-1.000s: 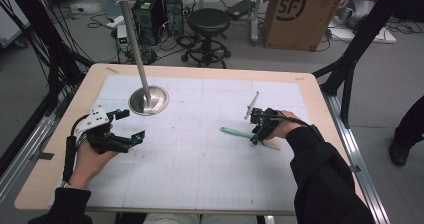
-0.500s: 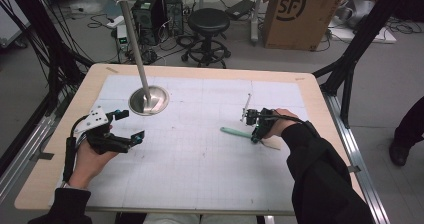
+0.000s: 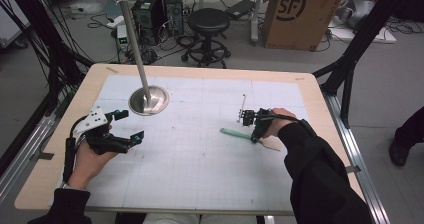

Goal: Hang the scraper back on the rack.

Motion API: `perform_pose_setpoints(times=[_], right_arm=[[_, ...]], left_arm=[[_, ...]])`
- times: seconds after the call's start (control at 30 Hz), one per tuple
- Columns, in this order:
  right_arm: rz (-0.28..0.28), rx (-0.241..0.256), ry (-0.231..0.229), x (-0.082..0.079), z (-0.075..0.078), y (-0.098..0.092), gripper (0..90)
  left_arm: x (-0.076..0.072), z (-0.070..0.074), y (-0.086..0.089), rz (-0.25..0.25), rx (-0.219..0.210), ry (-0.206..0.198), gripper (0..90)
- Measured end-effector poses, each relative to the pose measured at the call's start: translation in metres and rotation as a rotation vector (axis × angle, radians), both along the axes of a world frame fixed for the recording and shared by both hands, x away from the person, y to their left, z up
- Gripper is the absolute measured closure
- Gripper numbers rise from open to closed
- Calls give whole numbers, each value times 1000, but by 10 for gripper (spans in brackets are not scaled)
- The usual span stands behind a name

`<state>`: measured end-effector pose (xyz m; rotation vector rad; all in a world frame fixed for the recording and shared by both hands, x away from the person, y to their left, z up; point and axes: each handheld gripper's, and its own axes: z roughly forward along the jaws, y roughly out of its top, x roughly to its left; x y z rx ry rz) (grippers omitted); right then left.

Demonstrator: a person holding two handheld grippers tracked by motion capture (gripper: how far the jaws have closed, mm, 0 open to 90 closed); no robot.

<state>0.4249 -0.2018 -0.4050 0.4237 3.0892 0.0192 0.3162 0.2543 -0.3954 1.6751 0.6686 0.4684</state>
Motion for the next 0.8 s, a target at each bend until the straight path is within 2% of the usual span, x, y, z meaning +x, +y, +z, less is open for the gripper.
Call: perform_pose_setpoints(times=[0.1,0.17,0.23,0.27,0.3,0.37,0.43,0.47,0.53,0.63,0.8], right_arm=[[-9,20,-4,-2,1,-2,814],[6,37,-10,-2,4,-5,814],[-33,72,-11,-4,7,-7,814],[-37,102,-27,-5,11,-11,814],[-37,102,-27,-5,11,-11,814],[-48,149,-32,-6,15,-16,814],[-58,173,-55,-9,19,-20,814],[-73,206,-74,-11,22,-24,814],[-80,223,-81,-13,24,-27,814],[-107,298,-105,-17,28,-33,814],[-138,384,-144,-24,37,-42,814]], left_arm=[[0,0,1,0,2,-2,17],[0,0,1,3,0,-1,17],[0,0,1,2,2,-3,17],[0,0,1,3,2,-4,17],[0,0,0,2,0,-4,17],[0,0,1,3,2,-5,17],[0,0,1,2,0,-5,17],[0,0,1,3,0,-5,17],[0,0,1,3,-2,-6,17],[0,0,0,4,-3,-6,17],[-1,1,0,7,-6,-9,17]])
